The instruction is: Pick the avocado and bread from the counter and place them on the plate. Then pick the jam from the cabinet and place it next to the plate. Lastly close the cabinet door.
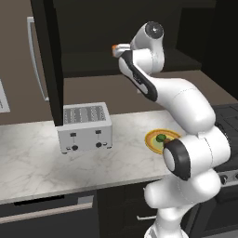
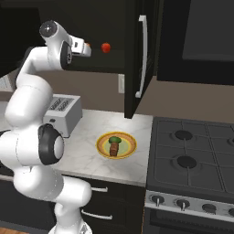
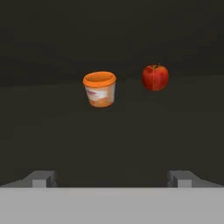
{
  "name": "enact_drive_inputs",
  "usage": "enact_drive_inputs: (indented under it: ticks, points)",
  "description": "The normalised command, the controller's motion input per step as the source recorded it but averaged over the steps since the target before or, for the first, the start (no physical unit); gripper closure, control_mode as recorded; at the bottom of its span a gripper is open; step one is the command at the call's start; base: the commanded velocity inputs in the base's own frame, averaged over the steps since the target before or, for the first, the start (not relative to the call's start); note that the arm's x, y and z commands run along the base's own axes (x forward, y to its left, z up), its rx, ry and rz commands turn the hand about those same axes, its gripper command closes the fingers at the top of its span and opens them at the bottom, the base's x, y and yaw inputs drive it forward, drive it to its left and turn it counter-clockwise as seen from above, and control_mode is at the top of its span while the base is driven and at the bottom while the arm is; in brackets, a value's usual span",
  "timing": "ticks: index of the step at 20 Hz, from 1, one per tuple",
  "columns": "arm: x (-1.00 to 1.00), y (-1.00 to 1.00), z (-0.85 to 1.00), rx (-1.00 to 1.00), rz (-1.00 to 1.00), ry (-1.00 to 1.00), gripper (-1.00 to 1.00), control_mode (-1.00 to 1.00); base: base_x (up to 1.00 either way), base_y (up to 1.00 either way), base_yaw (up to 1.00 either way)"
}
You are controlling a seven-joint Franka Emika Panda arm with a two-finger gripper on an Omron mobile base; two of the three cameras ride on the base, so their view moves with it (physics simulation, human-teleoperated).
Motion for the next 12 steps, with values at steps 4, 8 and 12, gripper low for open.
enact_drive_inputs:
  ticks: [4, 8, 12]
  points:
    - [0.31, 0.01, 0.00, 0.00, 0.00, 0.03, -1.00, -1.00, 0.00, 0.00, 0.00]
    - [0.29, 0.07, 0.00, 0.00, 0.00, 0.00, -1.00, -1.00, 0.00, 0.00, 0.00]
    - [0.23, 0.13, 0.00, 0.00, 0.00, 0.00, -1.00, -1.00, 0.00, 0.00, 0.00]
